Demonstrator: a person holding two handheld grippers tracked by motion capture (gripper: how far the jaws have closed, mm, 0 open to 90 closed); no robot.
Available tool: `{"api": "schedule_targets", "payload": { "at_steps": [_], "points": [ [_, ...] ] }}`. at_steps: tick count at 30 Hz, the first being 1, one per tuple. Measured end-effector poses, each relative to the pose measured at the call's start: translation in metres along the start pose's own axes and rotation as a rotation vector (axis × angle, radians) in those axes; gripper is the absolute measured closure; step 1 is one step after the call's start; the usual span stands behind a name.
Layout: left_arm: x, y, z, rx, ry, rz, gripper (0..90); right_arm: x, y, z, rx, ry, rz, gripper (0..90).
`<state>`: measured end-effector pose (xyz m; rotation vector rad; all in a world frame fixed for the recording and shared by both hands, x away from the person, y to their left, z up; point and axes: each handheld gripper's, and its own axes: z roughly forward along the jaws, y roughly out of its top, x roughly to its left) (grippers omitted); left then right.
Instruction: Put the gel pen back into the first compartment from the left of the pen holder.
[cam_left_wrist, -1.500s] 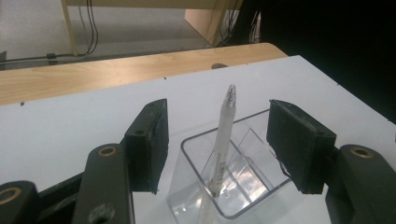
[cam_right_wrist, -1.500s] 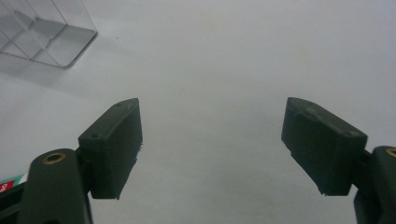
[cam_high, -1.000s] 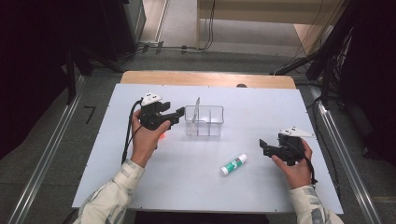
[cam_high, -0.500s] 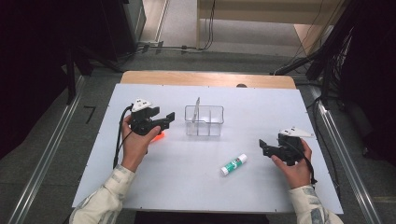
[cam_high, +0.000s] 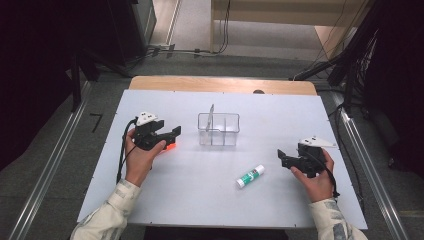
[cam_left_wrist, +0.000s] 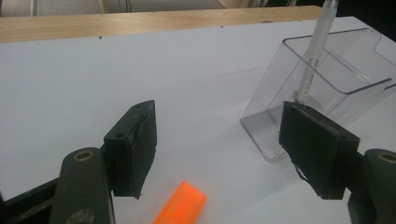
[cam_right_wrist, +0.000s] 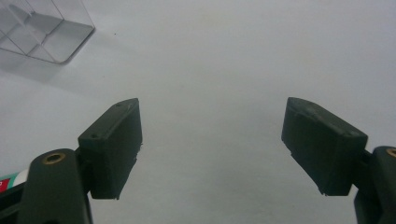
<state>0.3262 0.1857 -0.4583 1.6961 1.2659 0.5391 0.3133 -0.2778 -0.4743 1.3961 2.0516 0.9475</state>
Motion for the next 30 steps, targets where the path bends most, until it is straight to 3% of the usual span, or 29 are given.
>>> {"api": "schedule_targets", "payload": {
  "at_steps": [12,17,30],
  "points": [
    [0.010,-0.014,-0.002,0.014,0.022,-0.012,27.5,0.000,0.000,-0.001,-0.003,0.008,0.000,18.9],
    [0.011,-0.017,-0.005,0.019,0.028,0.016,27.3,-0.001,-0.001,-0.001,-0.003,0.009,-0.003,18.9],
    [0.025,-0.025,-0.012,0.017,0.045,-0.023,27.3,0.000,-0.002,-0.002,-0.002,0.006,-0.002,18.9]
  ]
}}
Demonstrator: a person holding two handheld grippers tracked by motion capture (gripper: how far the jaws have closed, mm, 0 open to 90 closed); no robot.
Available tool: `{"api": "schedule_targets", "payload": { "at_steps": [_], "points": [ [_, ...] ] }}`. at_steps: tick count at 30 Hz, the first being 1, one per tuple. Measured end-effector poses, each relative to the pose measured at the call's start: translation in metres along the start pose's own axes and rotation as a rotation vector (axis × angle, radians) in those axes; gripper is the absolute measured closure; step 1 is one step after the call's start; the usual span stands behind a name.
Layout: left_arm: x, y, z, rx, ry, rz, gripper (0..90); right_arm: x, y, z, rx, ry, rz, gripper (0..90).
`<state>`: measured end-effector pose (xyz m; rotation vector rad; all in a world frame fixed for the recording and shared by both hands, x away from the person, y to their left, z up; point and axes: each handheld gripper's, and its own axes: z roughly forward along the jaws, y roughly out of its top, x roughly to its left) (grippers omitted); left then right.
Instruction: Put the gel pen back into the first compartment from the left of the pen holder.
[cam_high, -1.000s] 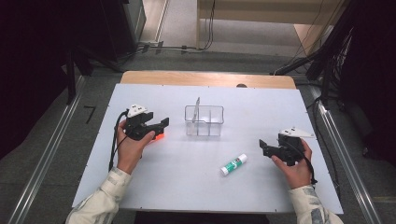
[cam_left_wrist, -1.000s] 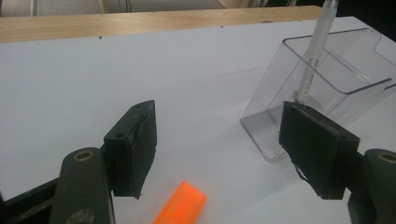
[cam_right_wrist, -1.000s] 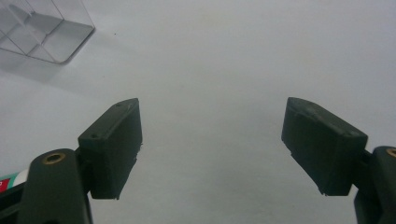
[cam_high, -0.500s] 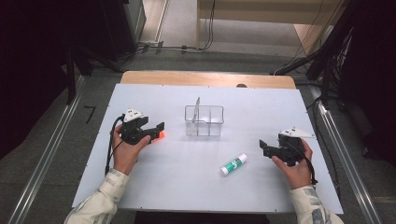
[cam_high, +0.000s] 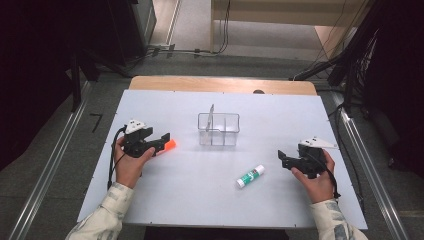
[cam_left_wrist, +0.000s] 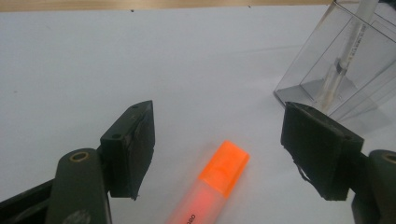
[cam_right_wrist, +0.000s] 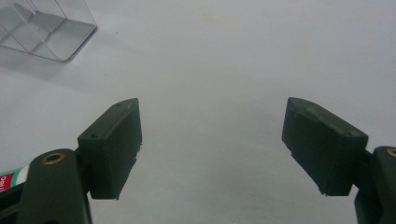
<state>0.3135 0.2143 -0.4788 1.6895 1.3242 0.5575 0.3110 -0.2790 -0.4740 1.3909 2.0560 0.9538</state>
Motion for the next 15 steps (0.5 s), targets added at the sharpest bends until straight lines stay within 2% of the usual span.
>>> {"api": "schedule_targets", "payload": {
  "at_steps": [15],
  "points": [
    [0.0001,-0.0004,0.0012,0.001,-0.004,-0.009,27.3,-0.0015,-0.0014,-0.0021,0.002,-0.004,0.006,18.9]
  ]
}}
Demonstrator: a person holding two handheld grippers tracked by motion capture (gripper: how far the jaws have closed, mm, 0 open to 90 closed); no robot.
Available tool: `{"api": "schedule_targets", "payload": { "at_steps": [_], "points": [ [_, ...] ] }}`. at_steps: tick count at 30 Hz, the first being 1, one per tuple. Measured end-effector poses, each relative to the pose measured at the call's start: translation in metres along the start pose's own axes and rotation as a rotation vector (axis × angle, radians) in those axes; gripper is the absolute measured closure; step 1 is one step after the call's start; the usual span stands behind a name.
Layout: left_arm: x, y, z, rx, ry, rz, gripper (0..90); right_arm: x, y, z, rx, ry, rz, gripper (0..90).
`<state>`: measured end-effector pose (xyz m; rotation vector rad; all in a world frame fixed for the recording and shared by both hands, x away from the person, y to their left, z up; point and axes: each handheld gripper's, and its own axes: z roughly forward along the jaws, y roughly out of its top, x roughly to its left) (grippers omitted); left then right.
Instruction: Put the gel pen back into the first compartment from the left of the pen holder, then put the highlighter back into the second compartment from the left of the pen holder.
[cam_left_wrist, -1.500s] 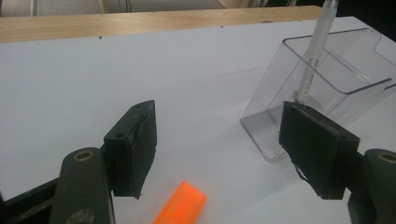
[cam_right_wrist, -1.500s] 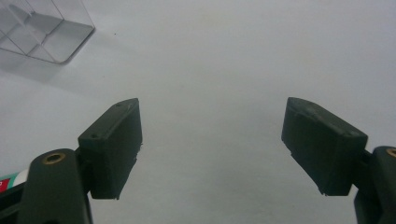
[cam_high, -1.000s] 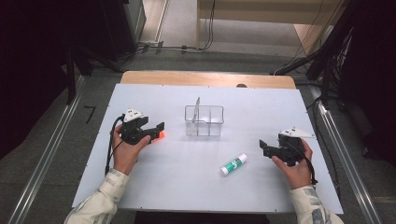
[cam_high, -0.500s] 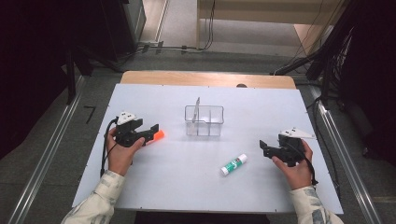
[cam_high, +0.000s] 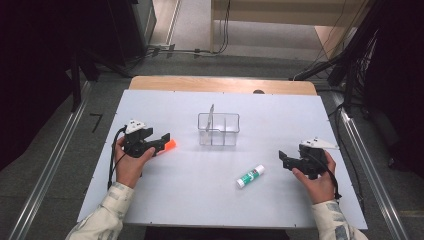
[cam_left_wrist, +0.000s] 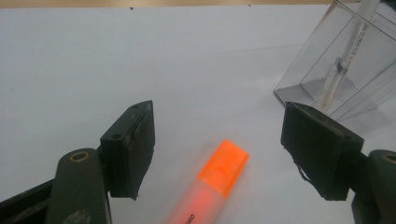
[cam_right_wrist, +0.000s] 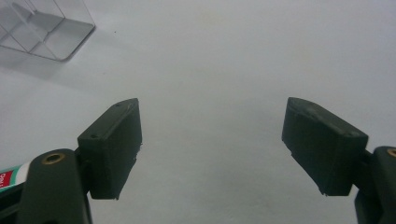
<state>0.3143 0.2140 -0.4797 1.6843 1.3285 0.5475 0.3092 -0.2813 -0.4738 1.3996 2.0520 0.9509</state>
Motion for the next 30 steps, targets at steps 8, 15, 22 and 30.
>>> {"api": "schedule_targets", "payload": {
  "at_steps": [8,15,22,30],
  "points": [
    [0.0012,0.0002,0.0000,-0.001,-0.001,-0.006,27.3,0.0001,0.0001,0.0005,0.001,-0.001,-0.001,18.8],
    [0.0013,0.0006,-0.0001,-0.008,-0.002,-0.006,27.3,-0.0006,-0.0006,-0.0007,-0.001,-0.001,0.001,18.8],
    [0.0026,0.0004,0.0001,-0.009,-0.004,-0.009,27.3,-0.0004,-0.0002,0.0001,0.000,-0.003,-0.001,18.8],
    [0.0059,-0.0011,0.0023,0.002,-0.004,-0.003,27.2,-0.0007,-0.0003,0.0004,0.000,-0.002,-0.002,18.8]
  ]
}}
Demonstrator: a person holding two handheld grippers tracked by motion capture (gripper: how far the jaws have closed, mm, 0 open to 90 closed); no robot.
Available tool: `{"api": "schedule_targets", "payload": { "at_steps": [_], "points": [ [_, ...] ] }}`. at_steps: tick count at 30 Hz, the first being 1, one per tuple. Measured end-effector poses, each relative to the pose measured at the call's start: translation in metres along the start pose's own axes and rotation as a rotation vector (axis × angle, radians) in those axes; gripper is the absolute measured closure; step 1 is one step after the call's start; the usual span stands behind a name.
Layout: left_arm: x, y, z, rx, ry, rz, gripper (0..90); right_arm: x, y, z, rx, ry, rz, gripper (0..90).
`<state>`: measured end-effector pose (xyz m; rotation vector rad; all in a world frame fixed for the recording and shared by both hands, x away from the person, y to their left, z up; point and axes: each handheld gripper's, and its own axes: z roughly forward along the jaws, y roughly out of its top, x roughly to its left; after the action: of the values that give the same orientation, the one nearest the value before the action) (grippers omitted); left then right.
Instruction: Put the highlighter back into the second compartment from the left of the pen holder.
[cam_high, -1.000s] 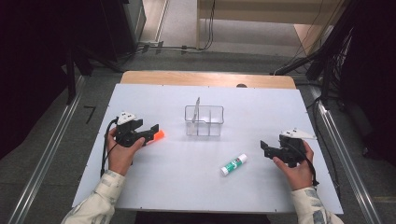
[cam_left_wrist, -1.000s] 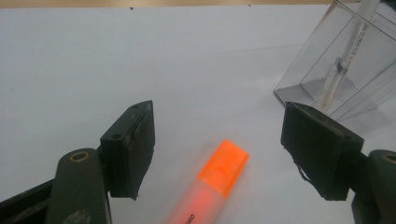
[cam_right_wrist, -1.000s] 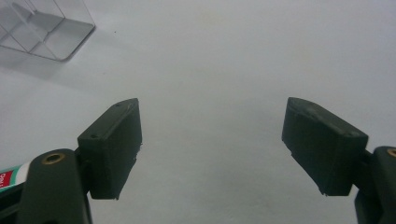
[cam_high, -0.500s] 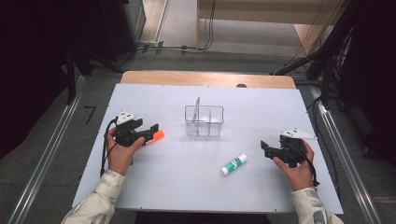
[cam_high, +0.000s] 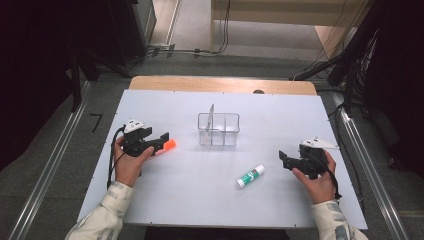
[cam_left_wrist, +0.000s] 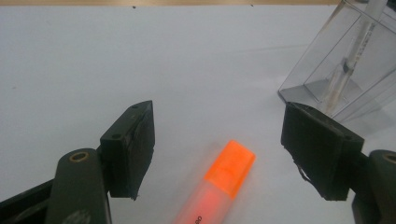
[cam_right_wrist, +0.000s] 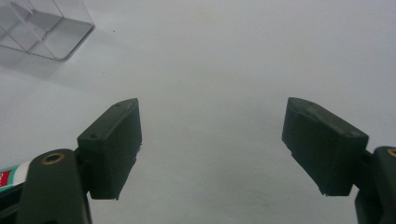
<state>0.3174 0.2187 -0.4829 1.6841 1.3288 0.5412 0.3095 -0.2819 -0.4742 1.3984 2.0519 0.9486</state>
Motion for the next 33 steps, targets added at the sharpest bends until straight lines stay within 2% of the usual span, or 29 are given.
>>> {"api": "schedule_targets", "payload": {
  "at_steps": [6,10,20,26,33],
  "points": [
    [0.004,-0.001,0.001,0.013,0.007,0.002,26.9,0.000,0.000,0.000,0.002,0.001,0.000,18.7],
    [0.005,-0.003,0.004,0.028,-0.005,0.000,26.9,0.000,0.000,0.001,0.003,0.001,0.000,18.6],
    [0.002,-0.007,0.013,0.059,-0.016,0.047,26.9,0.001,0.000,0.001,0.006,0.000,0.001,18.6],
    [0.002,-0.010,0.018,0.088,0.002,0.067,26.8,0.001,0.000,0.001,0.007,0.001,0.000,18.6],
    [-0.002,-0.013,0.024,0.117,0.001,0.105,28.8,0.001,0.000,0.002,0.011,0.000,-0.004,18.5]
  ]
}}
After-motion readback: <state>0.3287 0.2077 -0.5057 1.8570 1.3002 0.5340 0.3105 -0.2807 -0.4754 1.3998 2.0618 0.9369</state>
